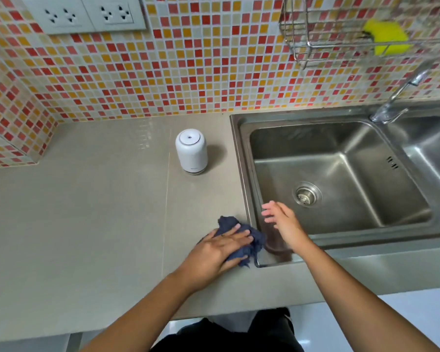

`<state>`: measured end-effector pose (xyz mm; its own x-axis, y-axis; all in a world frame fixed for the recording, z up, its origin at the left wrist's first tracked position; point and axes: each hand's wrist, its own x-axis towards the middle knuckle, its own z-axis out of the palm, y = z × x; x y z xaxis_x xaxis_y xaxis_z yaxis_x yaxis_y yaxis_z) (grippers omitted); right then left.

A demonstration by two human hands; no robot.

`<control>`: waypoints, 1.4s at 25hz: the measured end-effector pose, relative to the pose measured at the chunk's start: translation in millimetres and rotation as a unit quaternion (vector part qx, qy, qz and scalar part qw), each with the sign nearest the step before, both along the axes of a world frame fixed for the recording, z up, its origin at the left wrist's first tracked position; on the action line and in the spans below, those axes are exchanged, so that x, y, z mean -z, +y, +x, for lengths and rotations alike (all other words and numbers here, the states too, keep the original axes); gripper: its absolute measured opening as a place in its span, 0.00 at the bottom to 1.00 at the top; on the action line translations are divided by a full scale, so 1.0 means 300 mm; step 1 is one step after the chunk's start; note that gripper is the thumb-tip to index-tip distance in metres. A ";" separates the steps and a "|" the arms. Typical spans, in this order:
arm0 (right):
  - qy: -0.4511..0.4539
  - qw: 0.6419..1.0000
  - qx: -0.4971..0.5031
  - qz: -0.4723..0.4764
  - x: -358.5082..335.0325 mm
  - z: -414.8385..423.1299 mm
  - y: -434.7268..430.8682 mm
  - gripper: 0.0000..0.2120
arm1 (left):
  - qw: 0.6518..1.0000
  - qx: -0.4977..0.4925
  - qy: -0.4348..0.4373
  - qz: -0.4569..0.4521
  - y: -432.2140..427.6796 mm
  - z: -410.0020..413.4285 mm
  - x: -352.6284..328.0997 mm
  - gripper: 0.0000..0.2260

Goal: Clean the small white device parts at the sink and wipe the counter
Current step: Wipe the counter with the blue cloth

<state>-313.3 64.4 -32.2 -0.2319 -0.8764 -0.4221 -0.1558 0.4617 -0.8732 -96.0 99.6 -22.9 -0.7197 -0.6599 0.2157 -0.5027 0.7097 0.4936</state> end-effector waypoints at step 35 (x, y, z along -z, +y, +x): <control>0.109 0.885 -0.158 -0.423 -1.074 -0.856 -0.820 0.09 | 0.913 -0.313 -0.106 -0.240 -0.931 -0.903 -1.198 0.10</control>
